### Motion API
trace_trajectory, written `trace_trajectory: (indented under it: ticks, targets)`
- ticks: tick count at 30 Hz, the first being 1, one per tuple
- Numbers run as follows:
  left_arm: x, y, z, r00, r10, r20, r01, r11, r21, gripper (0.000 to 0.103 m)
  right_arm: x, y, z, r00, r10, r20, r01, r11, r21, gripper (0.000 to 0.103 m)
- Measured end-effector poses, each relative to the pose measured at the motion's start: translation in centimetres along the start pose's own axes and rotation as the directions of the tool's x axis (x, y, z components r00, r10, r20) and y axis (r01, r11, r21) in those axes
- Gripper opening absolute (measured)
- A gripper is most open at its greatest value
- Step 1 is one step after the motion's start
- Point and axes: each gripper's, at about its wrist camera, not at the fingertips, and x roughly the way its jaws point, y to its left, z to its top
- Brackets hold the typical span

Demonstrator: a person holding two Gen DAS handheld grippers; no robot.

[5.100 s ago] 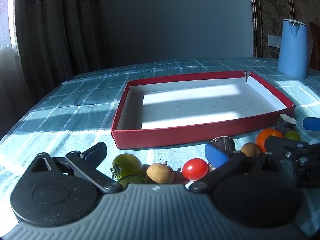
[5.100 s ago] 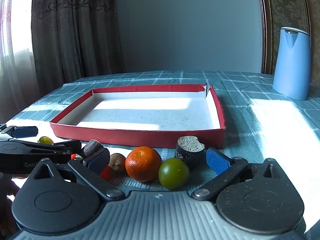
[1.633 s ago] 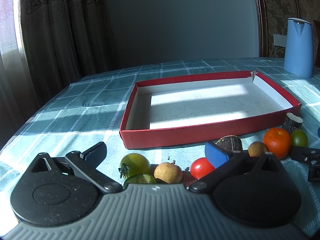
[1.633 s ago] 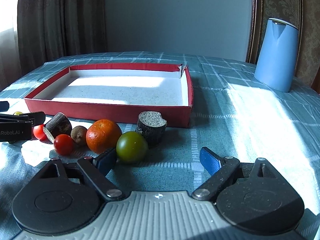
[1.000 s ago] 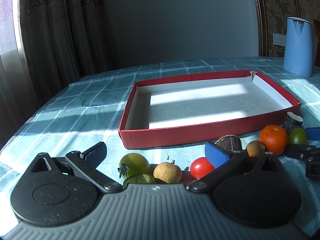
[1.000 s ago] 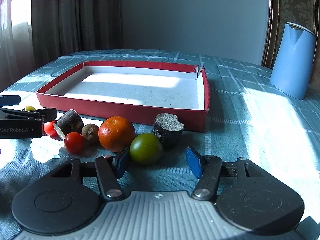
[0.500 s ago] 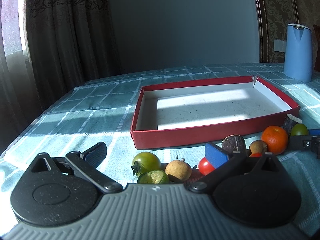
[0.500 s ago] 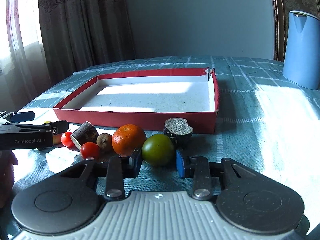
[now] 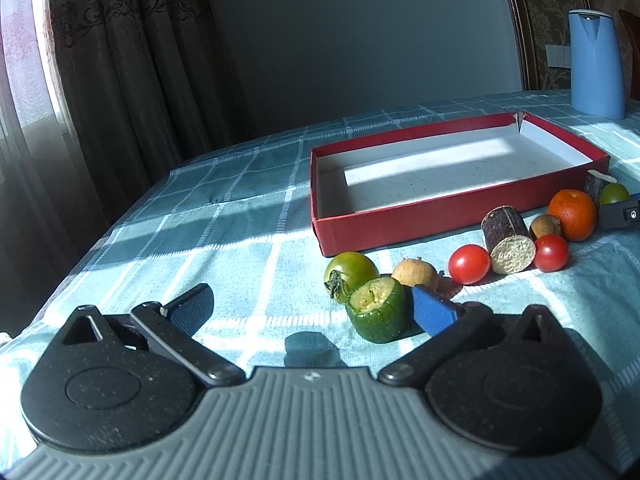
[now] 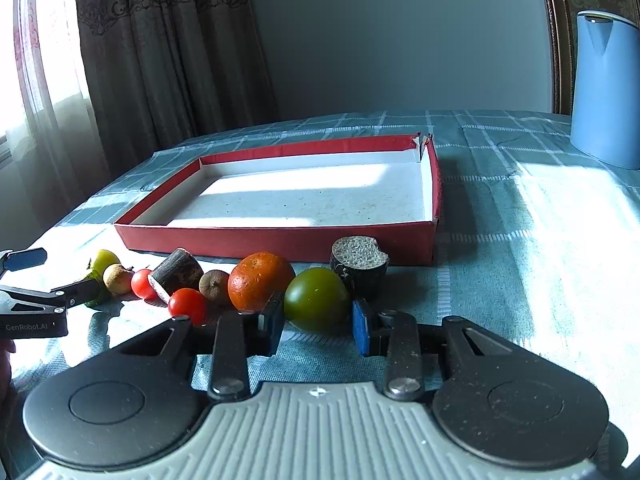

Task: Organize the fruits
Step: 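Grasp the dark green tomato with the right tool while the left tool grasps the cut green cylinder, then lower both held items into the red tray and open both tools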

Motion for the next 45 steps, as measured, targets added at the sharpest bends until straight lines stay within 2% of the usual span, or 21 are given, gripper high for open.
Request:
trace_trajectory:
  ticks: [2,6,8,9,11,12,13,18,24,31,36,39,43,45]
  targets:
    - [0.2,-0.3,0.1,1.000,-0.018,-0.014,0.019,1.000,0.010,0.103,0.0,0.0,0.0,1.000,0.000,0.000,0.000,1.000,-0.001,0.034]
    - [0.6,-0.9,0.1,0.998,-0.058,-0.035,0.059,0.998,0.038,0.080,0.1,0.0,0.0,1.000,-0.001,0.000,0.001,1.000,0.000,0.034]
    - [0.5,-0.8,0.1,0.997,-0.074,-0.034,0.076,0.997,0.034,0.075,0.1,0.0,0.0,1.000,-0.001,-0.001,0.001,1.000,0.002,0.034]
    - [0.5,-0.6,0.0,0.995,-0.093,-0.035,0.094,0.995,0.025,0.069,0.1,-0.1,0.0,1.000,-0.001,-0.001,0.001,1.000,0.003,0.034]
    - [0.3,-0.3,-0.1,0.988,-0.149,-0.035,0.149,0.989,0.007,0.052,0.1,-0.1,0.0,1.000,-0.003,-0.002,0.003,1.000,0.006,0.034]
    - [0.3,-0.1,-0.2,0.982,-0.185,-0.040,0.185,0.983,-0.003,0.038,0.1,-0.1,0.0,1.000,-0.002,-0.003,0.002,1.000,0.008,0.034]
    - [0.3,-0.1,-0.2,0.977,-0.210,-0.044,0.210,0.978,-0.008,0.030,0.1,-0.1,0.0,1.000,-0.001,-0.002,0.001,1.000,0.009,0.034]
    - [0.2,-0.3,-0.2,0.976,-0.217,-0.036,0.217,0.976,-0.005,0.029,-0.1,-0.1,0.0,1.000,-0.003,0.016,0.003,1.000,0.010,0.034]
    - [-0.8,0.1,0.1,0.972,-0.235,0.005,0.235,0.971,-0.047,0.028,-1.2,0.3,-0.1,0.997,-0.007,0.082,0.007,1.000,0.001,0.034]
    - [-1.5,-0.8,3.6,0.961,-0.260,0.092,0.263,0.965,-0.024,0.028,-1.5,0.9,0.8,0.989,-0.055,0.137,0.060,0.998,-0.032,0.034]
    - [1.1,-2.0,6.6,0.960,-0.259,0.106,0.264,0.964,-0.029,0.028,0.0,1.6,3.5,0.981,-0.108,0.160,0.127,0.986,-0.108,0.034]
    - [3.8,-2.7,8.1,0.971,-0.225,0.075,0.229,0.973,-0.042,0.028,2.1,1.4,5.5,0.979,-0.133,0.152,0.151,0.982,-0.117,0.034]
    - [7.7,-2.9,9.6,0.987,-0.162,0.020,0.163,0.984,-0.072,0.028,5.9,0.4,8.1,0.979,-0.174,0.104,0.185,0.977,-0.106,0.034]
    - [9.2,-2.7,10.0,0.990,-0.142,-0.002,0.142,0.986,-0.082,0.028,8.3,-0.5,9.0,0.982,-0.185,0.048,0.188,0.978,-0.085,0.034]
